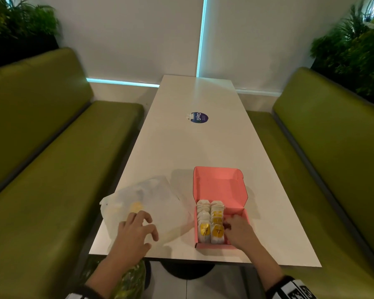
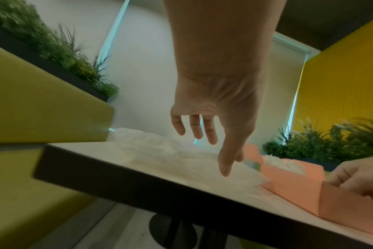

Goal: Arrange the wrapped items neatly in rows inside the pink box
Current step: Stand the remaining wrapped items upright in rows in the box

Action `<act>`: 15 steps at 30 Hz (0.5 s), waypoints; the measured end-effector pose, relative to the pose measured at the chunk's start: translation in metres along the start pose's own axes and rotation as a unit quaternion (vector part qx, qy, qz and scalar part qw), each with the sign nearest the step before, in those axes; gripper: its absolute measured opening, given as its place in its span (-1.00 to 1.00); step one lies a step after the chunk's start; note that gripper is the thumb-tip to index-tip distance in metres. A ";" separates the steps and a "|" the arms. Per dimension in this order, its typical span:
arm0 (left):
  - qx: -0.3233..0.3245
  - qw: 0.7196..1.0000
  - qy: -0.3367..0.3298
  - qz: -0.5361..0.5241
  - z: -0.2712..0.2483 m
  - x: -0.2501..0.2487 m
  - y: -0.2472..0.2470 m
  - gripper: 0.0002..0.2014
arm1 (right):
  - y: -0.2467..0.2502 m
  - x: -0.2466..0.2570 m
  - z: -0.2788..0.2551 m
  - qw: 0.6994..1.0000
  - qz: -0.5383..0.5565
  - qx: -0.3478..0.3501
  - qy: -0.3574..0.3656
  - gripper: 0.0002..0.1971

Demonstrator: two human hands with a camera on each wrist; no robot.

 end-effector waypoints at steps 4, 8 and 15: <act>0.016 0.999 -0.011 -0.042 -0.009 0.014 -0.002 -0.78 | -0.002 -0.003 0.012 1.000 0.010 0.000 -0.020 -0.70; -0.022 0.996 0.005 -0.085 -0.007 0.027 -0.002 -0.67 | 0.000 -0.006 0.014 1.000 0.009 0.003 -0.028 -0.73; -0.162 0.985 -0.027 -0.059 -0.006 0.021 0.040 -0.61 | 0.056 0.051 -0.017 0.968 0.117 -0.211 0.074 -0.83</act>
Point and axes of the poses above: each hand's wrist, its own z-axis towards the middle knuckle, its own y-axis out of the back of the hand, x = y × z, the point moved 9 cm from there along z, towards the middle knuckle, and after that the axes turned 6 degrees about -z, right-handed, at the moved point
